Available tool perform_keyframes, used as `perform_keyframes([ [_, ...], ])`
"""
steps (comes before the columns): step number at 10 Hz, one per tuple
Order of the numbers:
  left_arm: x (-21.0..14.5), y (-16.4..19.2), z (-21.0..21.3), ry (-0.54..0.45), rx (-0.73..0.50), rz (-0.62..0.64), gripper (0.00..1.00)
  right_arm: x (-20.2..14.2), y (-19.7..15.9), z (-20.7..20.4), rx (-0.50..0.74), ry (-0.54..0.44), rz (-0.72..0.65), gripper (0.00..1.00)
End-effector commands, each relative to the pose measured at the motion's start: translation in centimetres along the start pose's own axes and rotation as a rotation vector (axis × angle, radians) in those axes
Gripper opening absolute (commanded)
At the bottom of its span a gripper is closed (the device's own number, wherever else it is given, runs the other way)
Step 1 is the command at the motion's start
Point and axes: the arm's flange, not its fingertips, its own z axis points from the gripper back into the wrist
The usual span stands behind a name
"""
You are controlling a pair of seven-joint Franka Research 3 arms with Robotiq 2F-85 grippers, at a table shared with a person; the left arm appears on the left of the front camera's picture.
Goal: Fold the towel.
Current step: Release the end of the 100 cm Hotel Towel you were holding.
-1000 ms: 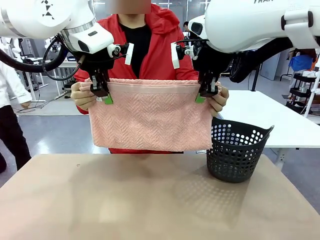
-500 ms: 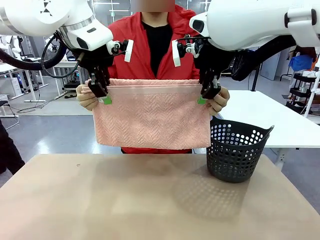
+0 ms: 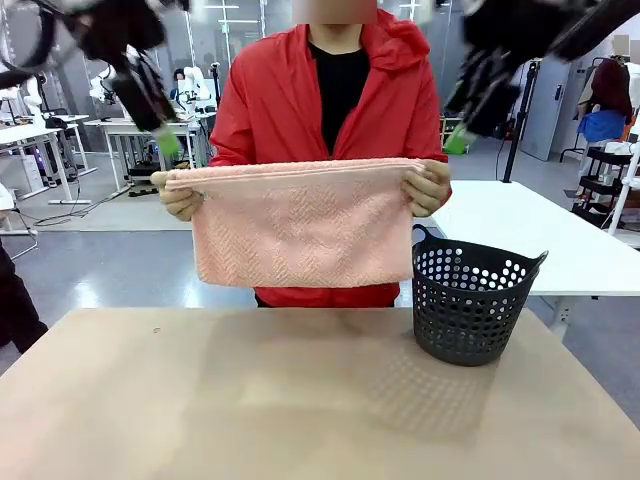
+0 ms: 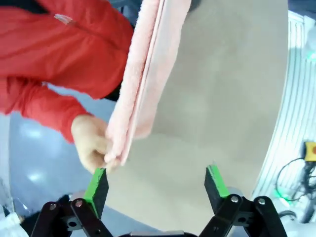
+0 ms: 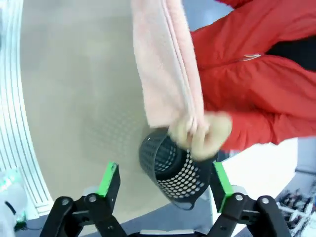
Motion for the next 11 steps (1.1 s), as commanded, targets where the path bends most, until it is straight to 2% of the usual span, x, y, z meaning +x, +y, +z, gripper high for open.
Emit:
perform_keyframes([
  [1, -4.8, 0.4, 2.8, -0.033, 0.004, 0.191, 1.00, -4.7, -1.8, 3.2, 0.012, -0.060, -0.241, 1.00],
  [4, -13.5, 0.8, 4.9, -0.051, 0.079, 0.472, 1.00, -12.4, -3.1, 5.8, -0.062, -0.049, -0.601, 1.00],
  [6, -16.7, 0.9, 4.6, -0.063, 0.106, 0.565, 1.00, -14.4, -3.2, 5.8, -0.081, -0.020, -0.731, 1.00],
  [8, -17.4, 0.7, 4.7, -0.070, 0.126, 0.586, 1.00, -15.1, -3.2, 5.6, -0.084, -0.008, -0.786, 1.00],
  [9, -17.3, 0.9, 4.5, -0.066, 0.129, 0.553, 1.00, -15.0, -3.5, 5.2, -0.072, 0.011, -0.774, 1.00],
  [11, -18.2, 1.7, 5.1, -0.054, 0.093, 0.573, 1.00, -15.9, -3.9, 6.0, -0.062, -0.005, -0.749, 1.00],
])
